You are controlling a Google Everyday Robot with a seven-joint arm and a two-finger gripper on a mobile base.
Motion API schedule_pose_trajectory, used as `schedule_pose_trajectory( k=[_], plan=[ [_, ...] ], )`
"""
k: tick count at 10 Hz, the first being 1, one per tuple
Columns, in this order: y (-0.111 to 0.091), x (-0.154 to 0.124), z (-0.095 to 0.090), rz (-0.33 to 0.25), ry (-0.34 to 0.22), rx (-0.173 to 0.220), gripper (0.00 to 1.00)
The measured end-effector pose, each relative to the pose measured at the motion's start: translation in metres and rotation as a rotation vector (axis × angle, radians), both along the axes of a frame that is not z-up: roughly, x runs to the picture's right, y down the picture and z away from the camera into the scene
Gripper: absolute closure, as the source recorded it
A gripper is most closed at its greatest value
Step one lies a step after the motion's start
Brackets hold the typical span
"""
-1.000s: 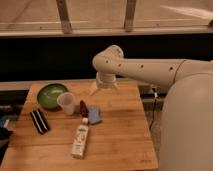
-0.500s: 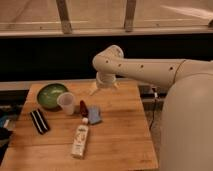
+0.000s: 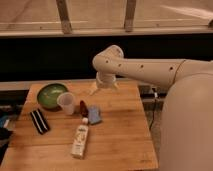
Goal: Pick up the ceramic bowl
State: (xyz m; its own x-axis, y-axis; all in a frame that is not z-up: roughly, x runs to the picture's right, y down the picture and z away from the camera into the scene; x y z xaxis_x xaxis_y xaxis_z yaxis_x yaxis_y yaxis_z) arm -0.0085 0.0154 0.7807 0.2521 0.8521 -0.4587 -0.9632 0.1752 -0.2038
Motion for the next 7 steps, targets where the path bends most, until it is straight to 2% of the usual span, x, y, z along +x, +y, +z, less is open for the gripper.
schedule_pose_trajectory(
  k=[2,3,5,6,7],
  plan=[
    [0.000,0.000,0.000,0.000,0.000,0.001,0.20],
    [0.000,0.001,-0.001,0.000,-0.005,0.013,0.20],
    [-0.006,0.006,0.001,0.044,-0.019,0.048,0.20],
    [-0.011,0.005,0.002,0.058,-0.033,0.056,0.20],
    [-0.021,-0.003,0.009,0.054,-0.071,0.053,0.20]
  ],
)
